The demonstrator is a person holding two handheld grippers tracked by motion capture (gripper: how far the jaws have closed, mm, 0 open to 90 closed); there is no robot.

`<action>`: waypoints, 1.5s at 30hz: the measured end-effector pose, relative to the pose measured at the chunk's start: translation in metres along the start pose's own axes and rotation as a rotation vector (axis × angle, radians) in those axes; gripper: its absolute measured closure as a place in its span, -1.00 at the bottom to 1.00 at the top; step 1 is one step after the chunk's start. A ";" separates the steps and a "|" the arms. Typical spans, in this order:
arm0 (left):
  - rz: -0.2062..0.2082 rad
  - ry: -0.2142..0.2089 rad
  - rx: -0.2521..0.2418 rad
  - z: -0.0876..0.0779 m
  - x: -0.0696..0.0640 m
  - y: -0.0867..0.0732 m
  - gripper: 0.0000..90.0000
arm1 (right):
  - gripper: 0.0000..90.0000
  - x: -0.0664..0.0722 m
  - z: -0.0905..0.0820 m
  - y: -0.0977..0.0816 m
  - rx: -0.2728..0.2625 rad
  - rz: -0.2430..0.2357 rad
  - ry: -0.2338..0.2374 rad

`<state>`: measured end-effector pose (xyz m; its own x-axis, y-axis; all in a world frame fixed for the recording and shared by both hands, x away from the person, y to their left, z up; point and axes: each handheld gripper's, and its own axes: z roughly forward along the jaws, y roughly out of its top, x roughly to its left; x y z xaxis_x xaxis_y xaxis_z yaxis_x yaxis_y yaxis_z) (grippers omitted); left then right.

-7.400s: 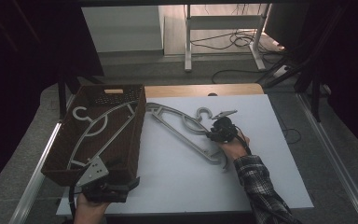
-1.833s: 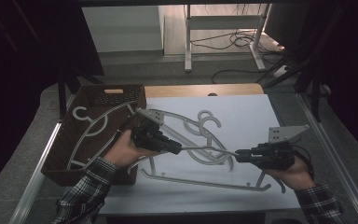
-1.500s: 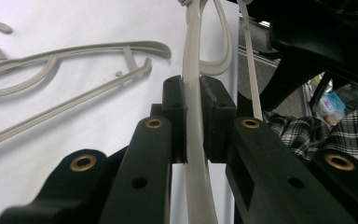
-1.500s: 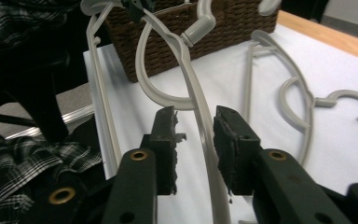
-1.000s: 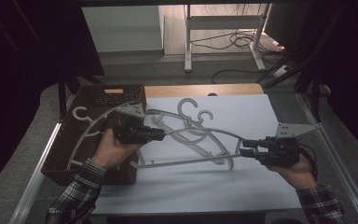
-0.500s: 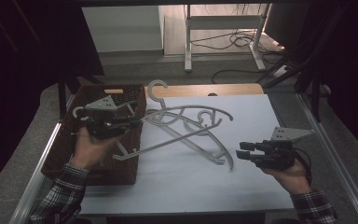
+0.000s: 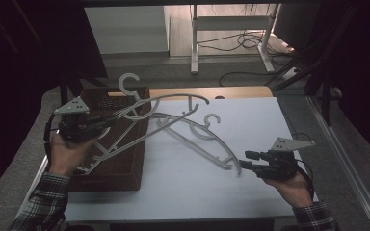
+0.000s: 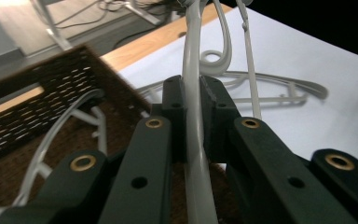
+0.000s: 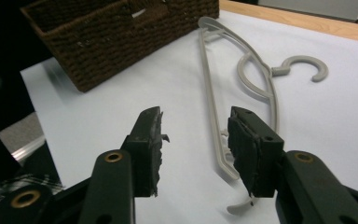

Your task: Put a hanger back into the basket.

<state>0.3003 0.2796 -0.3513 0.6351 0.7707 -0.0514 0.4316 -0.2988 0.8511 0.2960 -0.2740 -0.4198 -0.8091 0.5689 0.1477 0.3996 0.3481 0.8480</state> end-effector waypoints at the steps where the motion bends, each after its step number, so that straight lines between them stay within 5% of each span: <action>1: -0.005 0.016 -0.004 -0.003 0.003 -0.003 0.83 | 0.15 0.001 0.001 0.000 0.001 -0.002 -0.005; 12: -0.059 0.159 -0.038 -0.029 0.026 -0.030 0.83 | -0.02 0.002 0.008 -0.009 0.039 -0.003 -0.032; 27: -0.131 0.331 -0.062 -0.045 0.053 -0.068 0.83 | -0.05 0.003 0.016 -0.014 0.077 -0.005 -0.026; 35: -0.152 0.384 -0.053 -0.040 0.065 -0.080 0.83 | -0.05 0.004 0.018 -0.015 0.089 -0.006 -0.021; 45: -0.158 0.390 -0.027 -0.024 0.070 -0.090 0.83 | -0.06 0.005 0.020 -0.016 0.103 -0.012 -0.017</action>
<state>0.2907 0.3737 -0.4188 0.2702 0.9627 0.0144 0.4838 -0.1487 0.8624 0.2945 -0.2621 -0.4429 -0.8070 0.5765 0.1285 0.4328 0.4292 0.7928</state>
